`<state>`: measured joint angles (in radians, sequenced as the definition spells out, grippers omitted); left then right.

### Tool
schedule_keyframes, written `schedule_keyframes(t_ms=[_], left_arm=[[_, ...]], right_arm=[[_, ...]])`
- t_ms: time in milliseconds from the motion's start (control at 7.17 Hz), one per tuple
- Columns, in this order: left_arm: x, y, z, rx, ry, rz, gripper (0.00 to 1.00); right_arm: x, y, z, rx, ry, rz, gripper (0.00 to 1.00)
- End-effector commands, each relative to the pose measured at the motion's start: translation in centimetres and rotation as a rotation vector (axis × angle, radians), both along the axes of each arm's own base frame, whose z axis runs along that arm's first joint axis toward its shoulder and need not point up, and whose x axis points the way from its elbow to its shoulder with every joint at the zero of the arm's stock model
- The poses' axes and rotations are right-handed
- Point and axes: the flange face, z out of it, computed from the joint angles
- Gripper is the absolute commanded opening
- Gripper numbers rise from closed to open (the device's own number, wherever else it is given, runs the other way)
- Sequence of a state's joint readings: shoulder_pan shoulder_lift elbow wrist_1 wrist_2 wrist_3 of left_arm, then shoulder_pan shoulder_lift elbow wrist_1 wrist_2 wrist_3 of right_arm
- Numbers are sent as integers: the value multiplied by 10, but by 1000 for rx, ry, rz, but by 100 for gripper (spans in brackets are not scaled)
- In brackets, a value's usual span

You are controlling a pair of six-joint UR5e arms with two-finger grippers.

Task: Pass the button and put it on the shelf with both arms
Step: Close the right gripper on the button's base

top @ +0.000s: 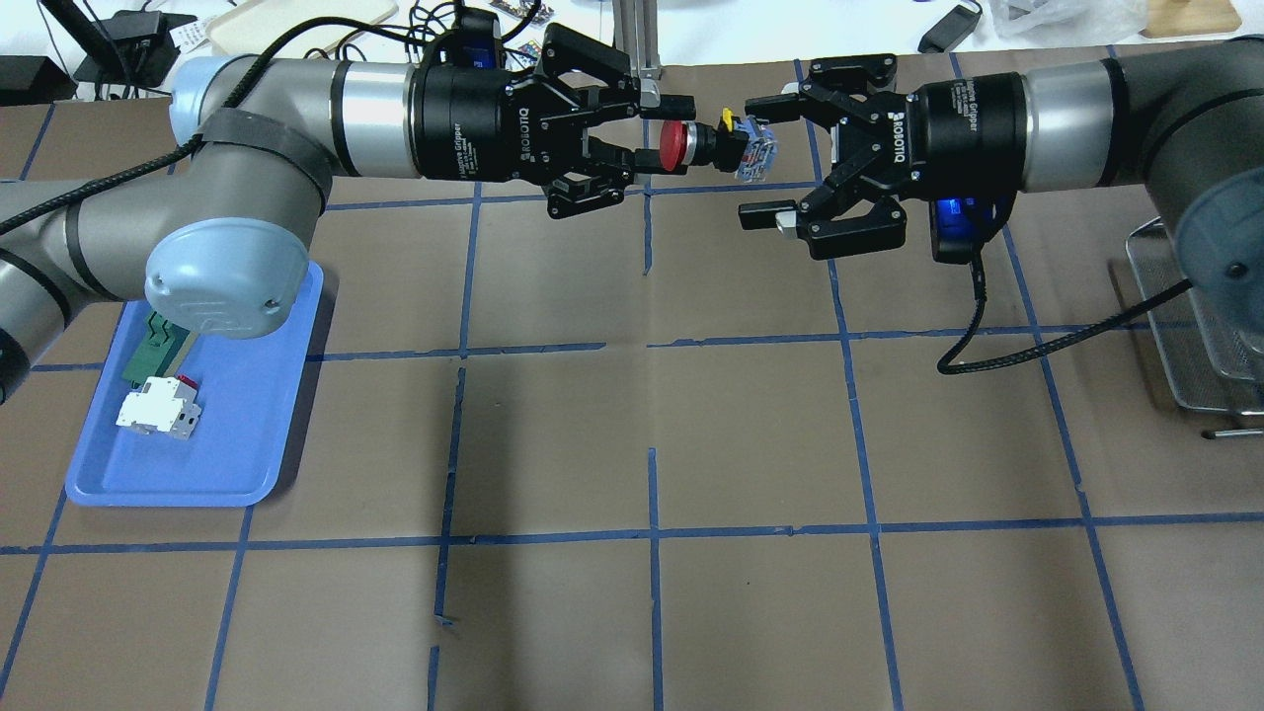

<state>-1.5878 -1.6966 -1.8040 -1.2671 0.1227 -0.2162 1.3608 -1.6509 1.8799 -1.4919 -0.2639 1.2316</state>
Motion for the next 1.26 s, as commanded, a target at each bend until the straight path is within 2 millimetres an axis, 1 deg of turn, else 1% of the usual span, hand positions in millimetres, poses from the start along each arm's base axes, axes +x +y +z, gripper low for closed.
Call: schedule_keyframes(t_ms=[0, 140, 279, 419, 558, 698, 837, 977, 1116], left_arm=[[0, 0, 0, 0, 0, 0, 0], [0, 0, 0, 0, 0, 0, 0], [-1, 1, 1, -2, 0, -1, 0], [-1, 2, 1, -2, 0, -3, 0], [-2, 2, 0, 1, 0, -4, 0], [-3, 4, 2, 5, 0, -5, 2], [-3, 4, 2, 14, 0, -4, 30], [-3, 3, 2, 14, -2, -4, 87], [-3, 2, 1, 14, -2, -4, 100]], right_arm=[[1, 0, 0, -4, 1, 1, 81], [0, -1, 1, -9, 0, -1, 49], [0, -1, 1, -12, 0, -1, 21], [0, -1, 1, -13, 0, -1, 6], [0, -1, 2, -14, -2, -1, 0], [0, -2, 2, -16, -10, -4, 0], [0, -2, 3, -19, -27, -9, 0], [0, -2, 4, -18, -28, -9, 0], [0, -3, 4, -18, -28, -11, 0]])
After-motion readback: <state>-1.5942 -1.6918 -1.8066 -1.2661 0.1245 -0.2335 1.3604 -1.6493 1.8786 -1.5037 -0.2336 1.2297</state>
